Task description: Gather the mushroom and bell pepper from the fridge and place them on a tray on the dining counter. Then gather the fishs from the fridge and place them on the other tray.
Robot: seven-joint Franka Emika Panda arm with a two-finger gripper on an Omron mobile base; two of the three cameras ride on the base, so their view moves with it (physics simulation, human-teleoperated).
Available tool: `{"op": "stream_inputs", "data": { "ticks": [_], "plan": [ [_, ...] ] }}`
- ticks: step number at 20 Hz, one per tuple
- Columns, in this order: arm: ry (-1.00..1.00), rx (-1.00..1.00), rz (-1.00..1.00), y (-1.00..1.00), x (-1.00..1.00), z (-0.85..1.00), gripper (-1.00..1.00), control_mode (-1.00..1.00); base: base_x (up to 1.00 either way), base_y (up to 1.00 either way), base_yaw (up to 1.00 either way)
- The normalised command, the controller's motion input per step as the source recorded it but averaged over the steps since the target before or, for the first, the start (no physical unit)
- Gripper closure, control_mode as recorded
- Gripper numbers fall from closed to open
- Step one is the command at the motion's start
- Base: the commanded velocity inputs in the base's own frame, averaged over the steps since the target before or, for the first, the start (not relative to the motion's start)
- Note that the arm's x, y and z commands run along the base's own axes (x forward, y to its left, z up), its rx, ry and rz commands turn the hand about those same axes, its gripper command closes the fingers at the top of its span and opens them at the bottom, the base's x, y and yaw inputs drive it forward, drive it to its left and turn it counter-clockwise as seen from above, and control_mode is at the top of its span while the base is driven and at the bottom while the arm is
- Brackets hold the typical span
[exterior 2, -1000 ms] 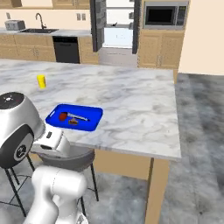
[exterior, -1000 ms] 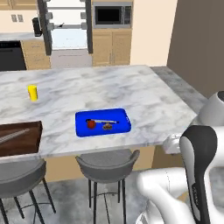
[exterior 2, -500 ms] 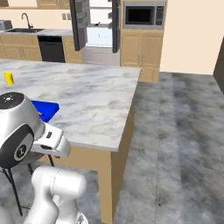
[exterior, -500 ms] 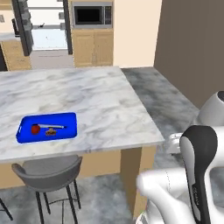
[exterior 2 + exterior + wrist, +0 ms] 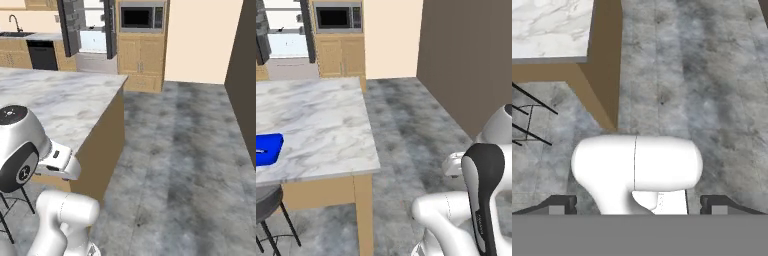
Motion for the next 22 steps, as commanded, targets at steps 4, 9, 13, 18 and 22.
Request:
{"op": "stream_inputs", "data": {
  "ticks": [4,9,13,18,22],
  "plan": [
    [0.0,0.0,0.0,0.0,0.0,0.0,-1.0,1.0,0.09,-1.0,-0.03],
    [0.0,0.0,0.0,0.0,0.0,0.0,-1.0,1.0,0.63,-0.87,-0.07],
    [0.0,0.0,0.0,0.0,0.0,0.0,-1.0,1.0,1.0,-0.3,-0.05],
    [0.0,0.0,0.0,0.0,0.0,0.0,-1.0,1.0,1.0,-0.16,0.0],
    [0.0,0.0,0.0,0.0,0.0,0.0,-1.0,1.0,1.0,-0.52,0.0]
  ]
}}
